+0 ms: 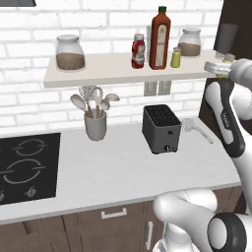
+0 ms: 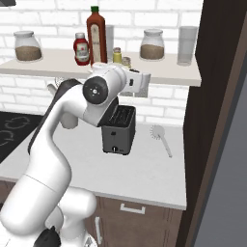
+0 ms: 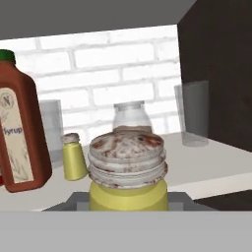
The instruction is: Put the shaker and condiment bottle from the counter next to their counterparts in the cabinet.
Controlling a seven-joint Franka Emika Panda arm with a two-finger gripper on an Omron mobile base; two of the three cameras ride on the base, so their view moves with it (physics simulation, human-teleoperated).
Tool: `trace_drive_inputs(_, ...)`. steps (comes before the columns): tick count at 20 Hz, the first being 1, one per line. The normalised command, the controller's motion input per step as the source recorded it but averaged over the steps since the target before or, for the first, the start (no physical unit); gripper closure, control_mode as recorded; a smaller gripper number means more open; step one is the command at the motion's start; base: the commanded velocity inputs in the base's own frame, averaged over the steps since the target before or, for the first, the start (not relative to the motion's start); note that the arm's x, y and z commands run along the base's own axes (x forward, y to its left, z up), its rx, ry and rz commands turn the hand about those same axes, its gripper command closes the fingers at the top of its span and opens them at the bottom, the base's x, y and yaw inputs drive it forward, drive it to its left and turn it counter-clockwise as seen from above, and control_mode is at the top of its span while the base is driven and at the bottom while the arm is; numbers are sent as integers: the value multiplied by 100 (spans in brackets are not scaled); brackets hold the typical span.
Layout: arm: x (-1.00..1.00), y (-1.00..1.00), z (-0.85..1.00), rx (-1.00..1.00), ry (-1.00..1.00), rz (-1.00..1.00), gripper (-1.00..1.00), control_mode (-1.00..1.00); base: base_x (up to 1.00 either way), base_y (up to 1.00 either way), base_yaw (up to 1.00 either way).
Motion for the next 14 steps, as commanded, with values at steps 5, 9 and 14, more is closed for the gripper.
trace_drive_inputs(5,0,0,1,-1,0,7,100,-100,0,0,0)
trace_drive_inputs(9,0,0,1,0,0,0,100,-100,0,0,0)
trace_drive_inputs(14,0,11,18,-2,0,0,100,-100,0,0,0)
